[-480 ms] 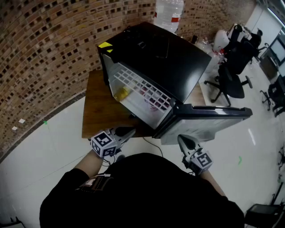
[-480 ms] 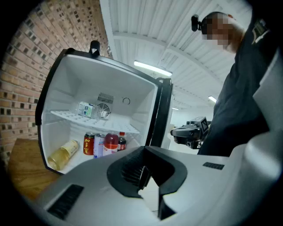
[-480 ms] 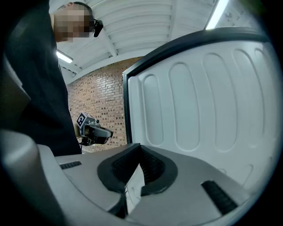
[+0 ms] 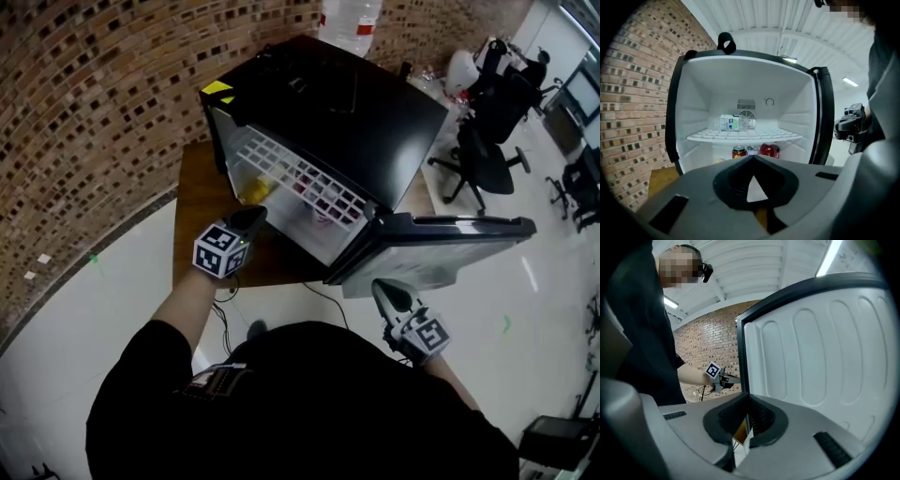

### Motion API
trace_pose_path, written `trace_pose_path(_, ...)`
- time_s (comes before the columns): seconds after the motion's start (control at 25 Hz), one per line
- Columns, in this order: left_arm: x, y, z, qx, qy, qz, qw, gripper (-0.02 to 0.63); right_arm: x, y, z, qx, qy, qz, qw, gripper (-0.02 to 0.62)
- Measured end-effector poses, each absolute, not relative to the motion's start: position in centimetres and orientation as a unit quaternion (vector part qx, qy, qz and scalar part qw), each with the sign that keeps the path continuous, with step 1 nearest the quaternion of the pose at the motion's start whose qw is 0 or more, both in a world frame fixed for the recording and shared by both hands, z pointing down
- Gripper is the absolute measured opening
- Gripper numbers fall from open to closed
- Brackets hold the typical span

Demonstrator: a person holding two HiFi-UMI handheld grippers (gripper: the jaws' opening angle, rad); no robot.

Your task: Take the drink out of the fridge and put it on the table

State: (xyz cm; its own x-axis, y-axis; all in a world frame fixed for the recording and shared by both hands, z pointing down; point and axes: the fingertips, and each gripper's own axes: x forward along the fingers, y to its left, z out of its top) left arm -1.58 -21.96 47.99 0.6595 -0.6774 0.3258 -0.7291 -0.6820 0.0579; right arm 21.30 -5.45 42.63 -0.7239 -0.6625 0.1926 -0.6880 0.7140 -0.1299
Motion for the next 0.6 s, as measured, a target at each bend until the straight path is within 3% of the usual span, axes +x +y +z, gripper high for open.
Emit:
trace_pose_path(0.12, -1.4, -23.5, 49.3, 0.905, -0.384, 0.157, 0.098, 0.000, 19.9, -5.4, 42.1, 0.355, -0.928, 0.095, 0.059, 0.000)
trace_pose_path(0.2, -1.4, -24.4, 50.4, 0.902, -0.381, 0.173, 0.104, 0.075, 18.6, -5.5, 41.9, 0.345, -0.932, 0.096, 0.059, 0.000)
trace_pose_path(0.52, -2.9, -30.3, 55.7, 0.877, -0.393, 0.259, 0.098, 0.269, 12.6, -7.0, 42.9, 0.312, -0.943, 0.096, 0.067, 0.000)
trace_pose_path(0.6, -2.9, -32.0, 56.6, 0.869, -0.394, 0.287, 0.084, 0.270, 11.3, -7.3, 43.3, 0.309, -0.943, 0.105, 0.065, 0.000)
